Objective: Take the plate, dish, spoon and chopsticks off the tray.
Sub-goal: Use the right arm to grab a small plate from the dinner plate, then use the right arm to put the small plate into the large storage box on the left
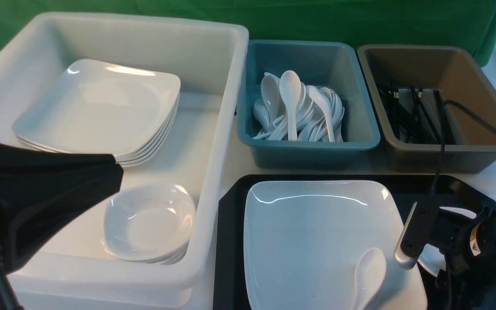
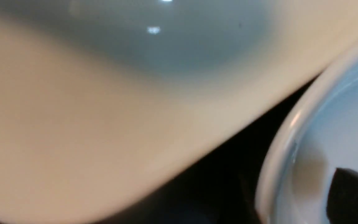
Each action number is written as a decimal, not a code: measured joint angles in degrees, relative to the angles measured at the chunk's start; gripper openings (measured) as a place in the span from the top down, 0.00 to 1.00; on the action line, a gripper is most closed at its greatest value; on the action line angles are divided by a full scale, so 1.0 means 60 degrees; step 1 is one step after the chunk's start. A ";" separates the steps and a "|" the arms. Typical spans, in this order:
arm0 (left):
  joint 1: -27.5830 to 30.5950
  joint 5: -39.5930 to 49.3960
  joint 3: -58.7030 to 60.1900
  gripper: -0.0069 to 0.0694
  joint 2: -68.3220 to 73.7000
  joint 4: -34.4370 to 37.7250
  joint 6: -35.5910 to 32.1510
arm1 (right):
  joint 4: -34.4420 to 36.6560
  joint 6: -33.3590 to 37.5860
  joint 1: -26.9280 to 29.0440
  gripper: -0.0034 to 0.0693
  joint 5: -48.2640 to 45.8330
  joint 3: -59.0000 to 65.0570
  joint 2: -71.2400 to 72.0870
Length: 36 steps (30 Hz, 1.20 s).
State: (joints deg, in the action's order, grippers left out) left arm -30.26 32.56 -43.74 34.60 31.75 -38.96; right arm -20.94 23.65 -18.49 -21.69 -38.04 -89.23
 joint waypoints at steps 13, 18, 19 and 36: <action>0.0000 0.0309 0.0000 0.89 0.0000 -0.0010 0.0000 | -0.0007 -0.0372 -0.1083 0.88 -0.1428 -0.0219 0.1898; 0.0000 0.0115 0.0000 0.89 0.0000 -0.0154 0.0000 | 0.0050 -0.1504 -0.2149 0.88 -0.3742 -0.1593 0.3178; 0.0000 0.0096 0.0000 0.89 0.0000 -0.0173 0.0000 | 0.0050 -0.1763 -0.2391 0.88 -0.4125 -0.1934 0.3346; 0.0000 0.3424 -0.1643 0.89 -0.2547 -0.5515 0.5462 | 0.1355 -0.1201 -0.7350 0.88 -0.4748 -1.1090 -0.2121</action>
State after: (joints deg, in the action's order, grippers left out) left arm -30.26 53.10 -53.59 19.33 -1.34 -6.19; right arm -12.81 16.44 -62.59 -50.18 -104.58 -101.96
